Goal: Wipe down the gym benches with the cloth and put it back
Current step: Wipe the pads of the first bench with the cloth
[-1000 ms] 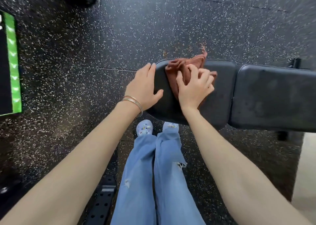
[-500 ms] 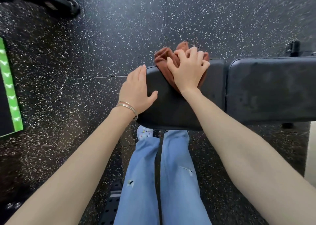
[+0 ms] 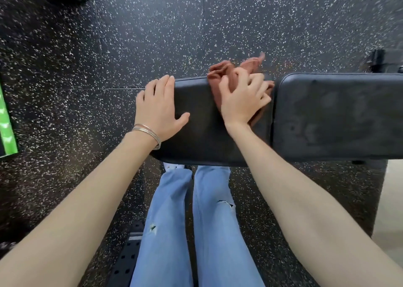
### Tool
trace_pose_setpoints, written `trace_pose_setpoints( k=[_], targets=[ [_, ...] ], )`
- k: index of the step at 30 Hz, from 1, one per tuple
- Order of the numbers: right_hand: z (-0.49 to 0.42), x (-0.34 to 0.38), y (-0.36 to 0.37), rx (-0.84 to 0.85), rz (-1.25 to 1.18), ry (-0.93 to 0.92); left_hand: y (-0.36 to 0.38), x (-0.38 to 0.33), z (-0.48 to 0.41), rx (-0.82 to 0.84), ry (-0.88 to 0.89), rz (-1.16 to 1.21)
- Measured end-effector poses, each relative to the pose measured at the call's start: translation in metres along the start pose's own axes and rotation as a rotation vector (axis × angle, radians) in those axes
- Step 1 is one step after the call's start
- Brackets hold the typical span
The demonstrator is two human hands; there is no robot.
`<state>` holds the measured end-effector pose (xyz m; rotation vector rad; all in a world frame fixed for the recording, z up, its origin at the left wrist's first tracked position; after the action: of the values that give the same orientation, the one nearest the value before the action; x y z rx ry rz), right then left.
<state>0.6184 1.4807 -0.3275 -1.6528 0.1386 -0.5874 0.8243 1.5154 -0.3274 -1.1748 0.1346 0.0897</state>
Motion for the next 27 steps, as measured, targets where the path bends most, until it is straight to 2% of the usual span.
trace_pose_setpoints(
  k=[5, 6, 9, 11, 14, 16, 19, 22, 23, 27],
  targets=[
    [-0.001, 0.015, 0.002, 0.159, -0.014, -0.406, -0.002, -0.001, 0.001, -0.001, -0.041, -0.04],
    [-0.013, 0.001, 0.005, 0.176, 0.017, -0.395, -0.002, -0.002, 0.001, 0.004, -0.055, -0.047],
    [-0.057, -0.075, 0.013, 0.207, 0.037, -0.049, -0.001, -0.004, 0.001, -0.001, -0.093, -0.05],
    [-0.057, -0.104, 0.016, 0.222, 0.017, 0.075, 0.0, -0.005, 0.002, -0.006, -0.123, -0.046],
    [-0.024, -0.102, 0.011, 0.184, -0.031, 0.051, 0.002, -0.006, 0.002, -0.036, -0.16, -0.066],
    [0.013, -0.096, -0.001, 0.139, -0.035, -0.061, 0.003, -0.007, 0.002, -0.051, -0.166, -0.071],
    [0.071, -0.094, -0.017, 0.176, -0.008, -0.262, 0.003, -0.007, 0.003, -0.05, -0.175, -0.064],
    [0.068, -0.084, -0.017, 0.224, 0.012, -0.398, 0.001, -0.008, 0.005, -0.048, -0.178, -0.06],
    [0.051, -0.076, -0.011, 0.238, 0.02, -0.401, 0.0, -0.008, 0.006, -0.05, -0.173, -0.059],
    [-0.04, -0.048, 0.013, 0.238, 0.072, -0.218, 0.0, -0.008, 0.012, -0.06, -0.115, -0.084]
  ],
)
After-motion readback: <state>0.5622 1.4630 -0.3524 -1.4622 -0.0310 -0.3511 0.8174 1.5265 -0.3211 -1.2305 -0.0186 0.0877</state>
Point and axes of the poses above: each hand's wrist, its own z-axis away from the middle knuckle, its own y-axis out of the palm, x = y × z, the point moved 10 cm from there along -z, towards the middle knuckle, and after that the axes turned 6 degrees about -x, right-handed, at the moved point
